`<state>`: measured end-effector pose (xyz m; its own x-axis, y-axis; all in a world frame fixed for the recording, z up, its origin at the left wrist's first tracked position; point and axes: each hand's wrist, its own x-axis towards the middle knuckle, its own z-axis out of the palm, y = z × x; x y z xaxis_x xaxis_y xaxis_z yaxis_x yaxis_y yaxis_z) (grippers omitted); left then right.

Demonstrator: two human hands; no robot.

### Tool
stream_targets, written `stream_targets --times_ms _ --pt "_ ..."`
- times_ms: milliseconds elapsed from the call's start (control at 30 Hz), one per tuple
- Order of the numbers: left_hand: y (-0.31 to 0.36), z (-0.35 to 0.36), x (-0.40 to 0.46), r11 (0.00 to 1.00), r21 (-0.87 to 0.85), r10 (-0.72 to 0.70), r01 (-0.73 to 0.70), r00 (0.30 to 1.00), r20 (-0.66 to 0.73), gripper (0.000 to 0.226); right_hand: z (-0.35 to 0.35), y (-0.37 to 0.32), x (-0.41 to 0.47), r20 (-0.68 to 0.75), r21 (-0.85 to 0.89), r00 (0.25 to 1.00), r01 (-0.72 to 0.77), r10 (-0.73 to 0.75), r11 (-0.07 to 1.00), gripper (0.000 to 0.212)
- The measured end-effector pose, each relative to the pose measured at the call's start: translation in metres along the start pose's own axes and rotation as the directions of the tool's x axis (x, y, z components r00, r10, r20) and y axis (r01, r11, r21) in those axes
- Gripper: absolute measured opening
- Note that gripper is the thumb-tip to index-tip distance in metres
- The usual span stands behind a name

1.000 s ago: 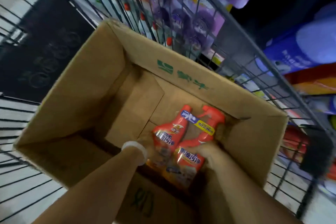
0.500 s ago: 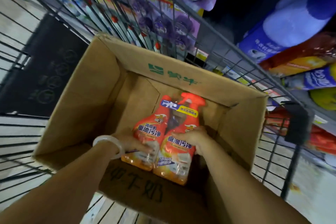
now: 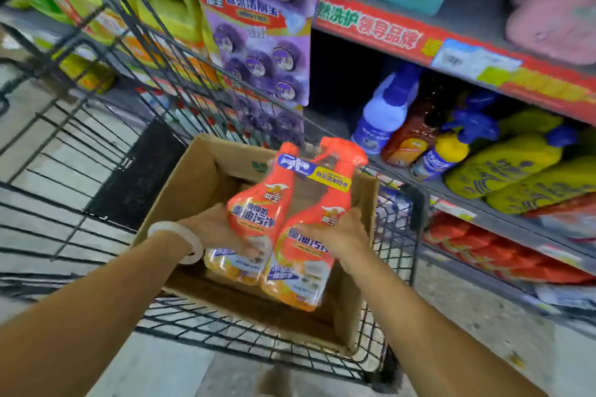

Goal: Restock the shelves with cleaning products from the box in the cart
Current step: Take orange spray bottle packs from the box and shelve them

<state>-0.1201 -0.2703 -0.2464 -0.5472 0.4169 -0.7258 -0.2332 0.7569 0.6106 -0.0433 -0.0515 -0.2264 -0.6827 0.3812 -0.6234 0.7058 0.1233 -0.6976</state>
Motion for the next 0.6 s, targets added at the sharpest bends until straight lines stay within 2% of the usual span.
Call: stream_targets --times_ms 33,133,200,300,333,367,433,467,600 --pt "0.017 0.004 -0.012 1.000 0.007 0.021 -0.020 1.000 -0.007 0.077 -0.019 -0.002 -0.010 -0.058 -0.008 0.998 0.026 -0.026 1.000 0.093" --pt "0.079 0.036 -0.043 0.984 -0.004 0.180 -0.180 0.984 -0.015 0.061 -0.084 0.001 -0.050 -0.134 -0.005 0.981 0.143 -0.142 0.990 0.090" --pt "0.124 0.073 -0.070 0.950 0.029 0.313 -0.312 0.949 -0.046 0.064 -0.130 0.014 -0.080 -0.206 -0.009 0.951 0.236 -0.233 0.972 0.113" --pt "0.180 0.133 -0.103 0.897 0.056 0.439 -0.438 0.898 -0.009 0.059 -0.206 0.047 -0.128 -0.301 0.013 0.908 0.309 -0.291 0.951 0.122" --pt "0.199 0.155 -0.112 0.878 0.086 0.472 -0.470 0.882 0.005 0.058 -0.234 0.056 -0.150 -0.349 0.015 0.891 0.316 -0.291 0.949 0.121" --pt "0.217 0.181 -0.119 0.847 0.094 0.523 -0.523 0.852 0.026 0.056 -0.261 0.063 -0.174 -0.401 0.037 0.871 0.325 -0.284 0.945 0.110" --pt "0.256 0.235 -0.136 0.800 0.072 0.592 -0.595 0.803 0.065 0.052 -0.317 0.087 -0.219 -0.458 0.044 0.848 0.320 -0.266 0.946 0.076" --pt "0.276 0.263 -0.145 0.779 0.065 0.619 -0.623 0.782 0.078 0.053 -0.346 0.099 -0.241 -0.511 0.030 0.816 0.332 -0.271 0.943 0.068" --pt "0.351 0.369 -0.172 0.673 0.092 0.712 -0.734 0.677 0.188 0.050 -0.446 0.158 -0.318 -0.686 -0.065 0.680 0.294 -0.257 0.953 0.080"
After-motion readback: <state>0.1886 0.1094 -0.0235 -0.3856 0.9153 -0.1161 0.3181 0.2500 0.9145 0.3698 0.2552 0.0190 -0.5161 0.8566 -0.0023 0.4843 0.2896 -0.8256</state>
